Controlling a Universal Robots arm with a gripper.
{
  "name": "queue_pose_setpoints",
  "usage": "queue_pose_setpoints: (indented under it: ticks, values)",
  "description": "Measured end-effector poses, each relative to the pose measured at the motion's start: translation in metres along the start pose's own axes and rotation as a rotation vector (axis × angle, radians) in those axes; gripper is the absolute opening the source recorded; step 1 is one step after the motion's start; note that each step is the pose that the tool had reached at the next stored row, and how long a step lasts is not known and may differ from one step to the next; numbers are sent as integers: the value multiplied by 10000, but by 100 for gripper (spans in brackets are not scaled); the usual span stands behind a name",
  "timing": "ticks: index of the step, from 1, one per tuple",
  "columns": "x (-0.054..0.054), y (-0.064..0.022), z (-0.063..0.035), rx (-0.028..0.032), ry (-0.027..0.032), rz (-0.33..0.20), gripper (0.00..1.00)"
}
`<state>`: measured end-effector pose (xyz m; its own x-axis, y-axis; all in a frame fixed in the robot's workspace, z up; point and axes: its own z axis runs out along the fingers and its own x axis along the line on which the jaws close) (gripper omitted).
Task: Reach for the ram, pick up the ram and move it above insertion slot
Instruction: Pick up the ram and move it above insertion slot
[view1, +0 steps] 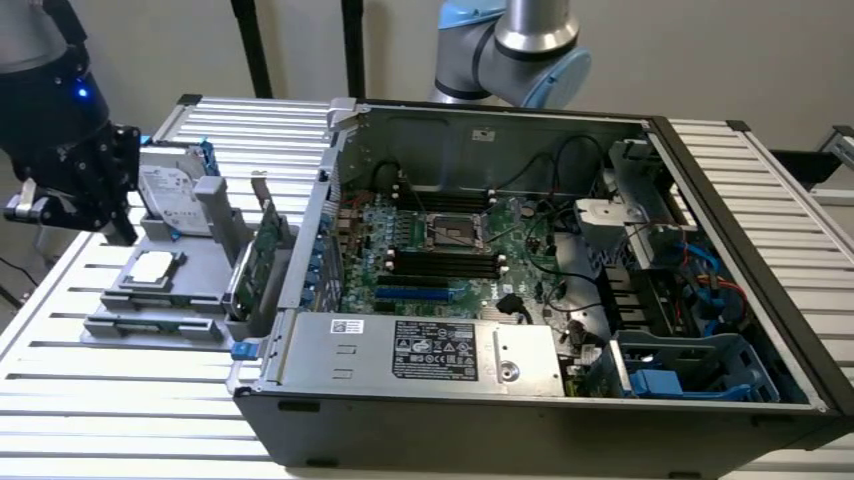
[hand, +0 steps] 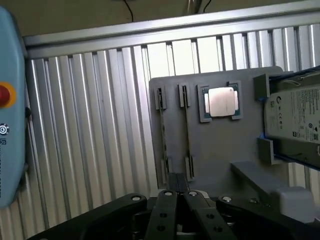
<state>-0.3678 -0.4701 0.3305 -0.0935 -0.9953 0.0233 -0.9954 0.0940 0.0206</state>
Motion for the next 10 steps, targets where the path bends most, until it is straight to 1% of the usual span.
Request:
queue_pose_setpoints:
  ticks: [2, 4, 6, 7, 8, 9, 10]
  values:
    - [-9, 0, 16, 79, 16, -219, 11]
    - [-28, 13, 32, 167, 31, -301, 11]
    - [-46, 53, 39, 252, 36, -311, 11]
    - [-49, 77, 42, 283, 34, -312, 11]
    - [-49, 98, 43, 298, 34, -315, 12]
    - [-48, 116, 45, 301, 32, -317, 12]
    - [-46, 133, 46, 303, 32, -322, 18]
